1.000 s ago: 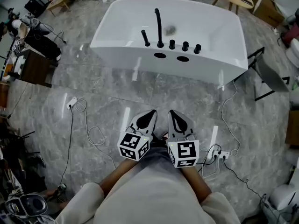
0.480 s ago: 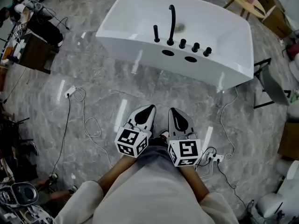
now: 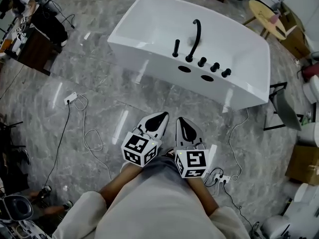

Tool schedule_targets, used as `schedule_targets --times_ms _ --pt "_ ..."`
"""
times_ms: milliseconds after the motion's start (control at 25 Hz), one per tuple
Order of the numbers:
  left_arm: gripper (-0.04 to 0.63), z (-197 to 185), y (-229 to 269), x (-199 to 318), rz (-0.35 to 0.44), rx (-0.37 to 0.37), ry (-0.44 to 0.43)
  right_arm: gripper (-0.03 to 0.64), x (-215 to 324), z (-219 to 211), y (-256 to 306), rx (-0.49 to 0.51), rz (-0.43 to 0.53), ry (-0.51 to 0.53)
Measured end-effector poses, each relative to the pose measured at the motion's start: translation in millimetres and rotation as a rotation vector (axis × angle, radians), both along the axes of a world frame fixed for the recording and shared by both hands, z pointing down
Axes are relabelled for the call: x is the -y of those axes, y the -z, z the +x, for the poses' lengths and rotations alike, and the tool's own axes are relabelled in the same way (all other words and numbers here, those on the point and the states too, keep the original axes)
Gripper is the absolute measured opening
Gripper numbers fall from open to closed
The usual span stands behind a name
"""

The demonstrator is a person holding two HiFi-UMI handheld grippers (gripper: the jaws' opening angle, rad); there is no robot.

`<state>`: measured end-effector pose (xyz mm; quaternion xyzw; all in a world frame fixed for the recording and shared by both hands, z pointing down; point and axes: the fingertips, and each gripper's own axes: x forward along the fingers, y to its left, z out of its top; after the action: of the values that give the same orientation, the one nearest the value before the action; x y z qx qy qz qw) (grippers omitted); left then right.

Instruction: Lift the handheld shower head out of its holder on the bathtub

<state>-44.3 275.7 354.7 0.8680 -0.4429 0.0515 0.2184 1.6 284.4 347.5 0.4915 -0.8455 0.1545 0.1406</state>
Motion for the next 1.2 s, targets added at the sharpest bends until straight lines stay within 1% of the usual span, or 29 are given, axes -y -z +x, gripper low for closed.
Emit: schedule_targets --times_ms 160,280,480,640,760,1080,1200 --pt "0.006 -24.3 2.6 23.4 0.011 -0.018 -0.018 0.014 21.5 -26.9 1.0 -0.012 0.009 -0.001" --pt "0.006 -45.2 4.9 34.7 0.009 -0.034 -0.033 0.014 35.4 -44.4 0.0 -0.007 -0.003 -0.014" --pt "0.005 -63.9 2.2 43.2 0.002 -0.070 -0.052 0.014 48.2 -56.5 -4.1 -0.030 -0.005 -0.042" --pt "0.006 -77.1 -3.2 48.4 -0.011 -0.094 -0.051 0.014 50.9 -67.4 -7.1 -0.046 -0.007 -0.047" --pt "0.006 -81.9 -3.7 55.1 -0.022 -0.109 -0.047 0.014 53.7 -72.0 -7.8 -0.051 -0.016 -0.053" --pt "0.006 -78.2 -13.9 78.2 -0.056 -0.120 -0.088 0.014 79.2 -74.6 -10.5 -0.066 -0.030 -0.074" --pt "0.005 -76.5 -15.1 95.1 -0.051 -0.097 -0.104 0.014 94.8 -74.4 -10.2 -0.065 -0.033 -0.082"
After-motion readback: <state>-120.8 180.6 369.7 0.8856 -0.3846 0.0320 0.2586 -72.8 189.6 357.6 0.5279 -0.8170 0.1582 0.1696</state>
